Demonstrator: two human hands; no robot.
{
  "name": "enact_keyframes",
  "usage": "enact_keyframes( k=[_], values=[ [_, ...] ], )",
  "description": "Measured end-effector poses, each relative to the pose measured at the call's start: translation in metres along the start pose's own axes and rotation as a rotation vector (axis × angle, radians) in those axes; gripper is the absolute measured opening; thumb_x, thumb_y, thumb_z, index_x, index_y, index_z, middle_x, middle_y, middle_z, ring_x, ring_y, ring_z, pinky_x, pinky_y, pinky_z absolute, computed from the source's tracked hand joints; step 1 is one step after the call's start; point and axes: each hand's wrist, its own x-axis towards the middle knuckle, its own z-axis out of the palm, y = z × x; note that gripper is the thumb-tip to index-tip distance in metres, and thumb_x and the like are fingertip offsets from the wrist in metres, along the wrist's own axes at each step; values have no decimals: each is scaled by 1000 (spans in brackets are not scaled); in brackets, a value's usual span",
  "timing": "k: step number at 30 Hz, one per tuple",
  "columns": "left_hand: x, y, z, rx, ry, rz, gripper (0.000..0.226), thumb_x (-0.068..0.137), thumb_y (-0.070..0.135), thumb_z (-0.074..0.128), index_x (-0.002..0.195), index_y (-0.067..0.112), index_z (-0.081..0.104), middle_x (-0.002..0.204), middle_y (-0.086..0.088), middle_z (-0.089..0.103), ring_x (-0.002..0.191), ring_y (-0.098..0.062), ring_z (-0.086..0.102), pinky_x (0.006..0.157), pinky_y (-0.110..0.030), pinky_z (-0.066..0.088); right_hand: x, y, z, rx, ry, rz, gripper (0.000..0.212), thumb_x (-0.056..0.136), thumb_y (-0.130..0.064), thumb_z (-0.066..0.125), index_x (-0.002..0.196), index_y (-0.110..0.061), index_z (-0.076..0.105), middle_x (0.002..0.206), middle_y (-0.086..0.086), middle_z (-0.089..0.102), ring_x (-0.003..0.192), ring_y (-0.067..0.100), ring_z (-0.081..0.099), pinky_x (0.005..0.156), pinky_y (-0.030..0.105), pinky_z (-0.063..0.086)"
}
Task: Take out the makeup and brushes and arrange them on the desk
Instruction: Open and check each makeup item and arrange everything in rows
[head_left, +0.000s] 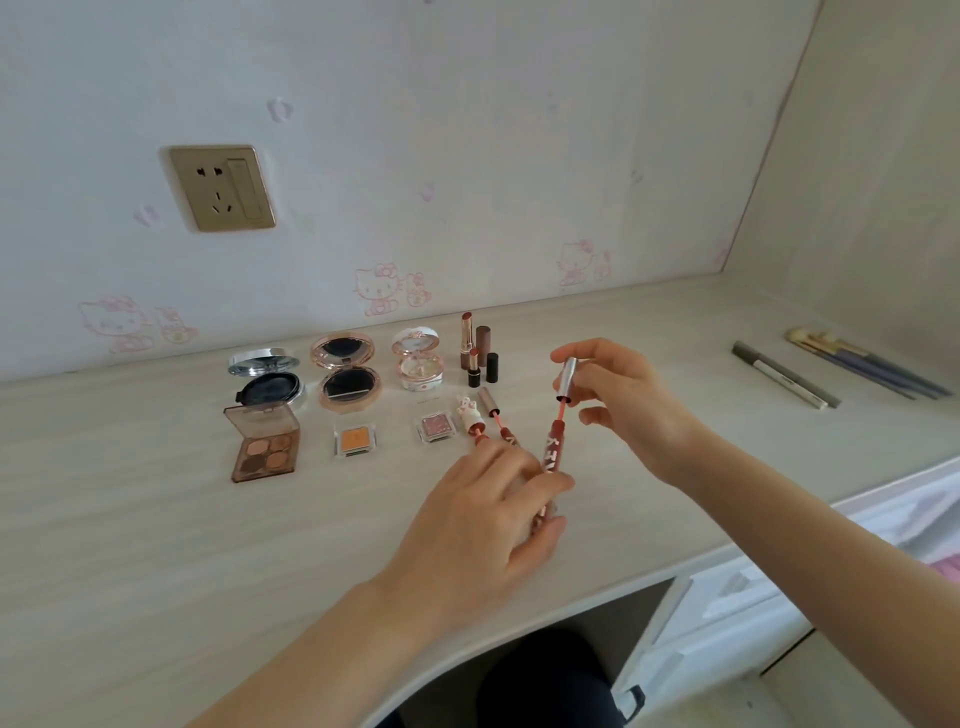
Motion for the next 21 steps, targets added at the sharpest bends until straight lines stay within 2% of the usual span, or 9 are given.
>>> enact_keyframes(
  k=[4, 6, 16, 21],
  values=[
    [14, 10, 13, 141, -96, 34, 46, 91, 54, 45, 124, 26, 58, 110, 5, 57, 108, -15, 47, 90, -31, 44, 12, 0, -10, -53, -11, 27, 33, 88, -2, 41, 100, -18, 68, 83, 0, 65, 77, 14, 55, 67, 29, 41],
    [20, 11, 20, 188, -113, 73, 50, 88, 58, 45, 124, 26, 59, 111, 4, 58, 108, -16, 48, 90, -31, 44, 18, 0, -15, -100, -25, 30, 31, 88, -4, 43, 101, -17, 68, 84, 1, 65, 78, 14, 56, 67, 29, 40],
    [34, -4, 35, 270, -27, 117, 42, 83, 53, 55, 107, 22, 68, 95, 2, 62, 98, -22, 54, 86, -34, 43, 54, 2, -14, -277, -72, 68, 29, 85, -10, 48, 97, -25, 70, 87, -1, 68, 84, 14, 57, 71, 26, 43],
    [33, -11, 39, 258, 1, 115, 36, 81, 51, 58, 100, 23, 71, 109, 1, 62, 108, -22, 53, 91, -35, 44, 69, 5, -2, -350, -140, 75, 27, 87, -11, 50, 98, -24, 70, 84, -2, 65, 79, 13, 53, 65, 21, 41]
  ],
)
